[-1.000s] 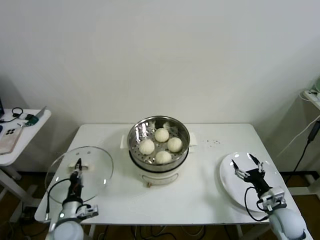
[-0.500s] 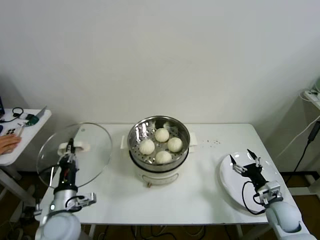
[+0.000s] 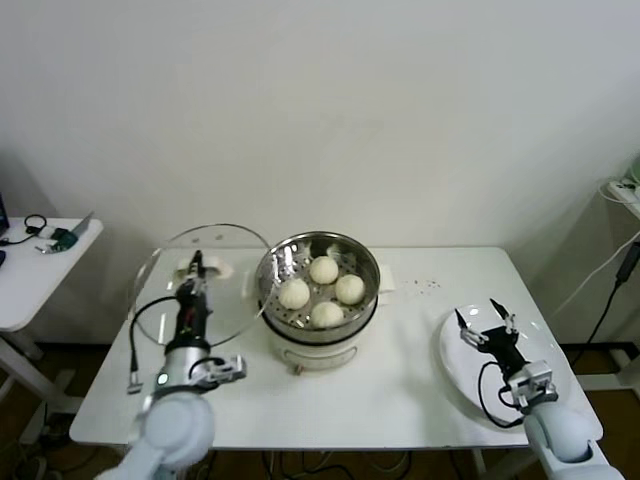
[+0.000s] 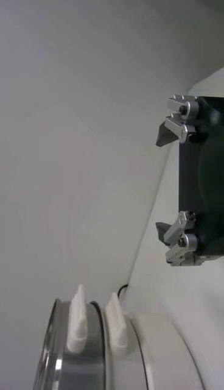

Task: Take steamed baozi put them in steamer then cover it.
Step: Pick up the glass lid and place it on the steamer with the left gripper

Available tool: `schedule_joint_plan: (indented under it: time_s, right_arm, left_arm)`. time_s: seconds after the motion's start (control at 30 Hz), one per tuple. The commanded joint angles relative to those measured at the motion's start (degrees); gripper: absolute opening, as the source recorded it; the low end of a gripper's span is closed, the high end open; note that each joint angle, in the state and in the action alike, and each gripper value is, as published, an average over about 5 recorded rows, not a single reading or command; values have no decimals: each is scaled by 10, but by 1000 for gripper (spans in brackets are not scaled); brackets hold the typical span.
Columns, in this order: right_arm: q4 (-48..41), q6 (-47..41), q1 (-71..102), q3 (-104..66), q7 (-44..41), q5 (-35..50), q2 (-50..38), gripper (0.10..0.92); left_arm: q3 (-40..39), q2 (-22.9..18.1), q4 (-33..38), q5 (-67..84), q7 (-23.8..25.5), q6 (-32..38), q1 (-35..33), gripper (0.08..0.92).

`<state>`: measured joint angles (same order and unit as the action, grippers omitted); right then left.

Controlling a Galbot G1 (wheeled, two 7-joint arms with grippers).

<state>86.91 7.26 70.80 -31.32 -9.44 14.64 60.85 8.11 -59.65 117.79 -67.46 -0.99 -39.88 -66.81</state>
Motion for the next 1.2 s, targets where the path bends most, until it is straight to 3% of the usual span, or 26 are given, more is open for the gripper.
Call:
schedule_joint_plan:
  time_s: [0.03, 0.43, 0.67, 1.2]
  right_arm:
    - [-5, 4, 2, -10, -1, -8, 3, 823]
    - [-2, 4, 13, -24, 0, -18, 4, 823]
    - [-3, 5, 15, -27, 0, -23, 6, 823]
    - [-7, 5, 15, -28, 0, -30, 8, 823]
  left_arm:
    - [-168, -62, -70, -54, 97, -51, 174, 138]
    - [-213, -141, -163, -66, 94, -51, 237, 138]
    - [-210, -180, -192, -61, 74, -51, 235, 138]
    - [-191, -194, -205, -89, 100, -51, 207, 138]
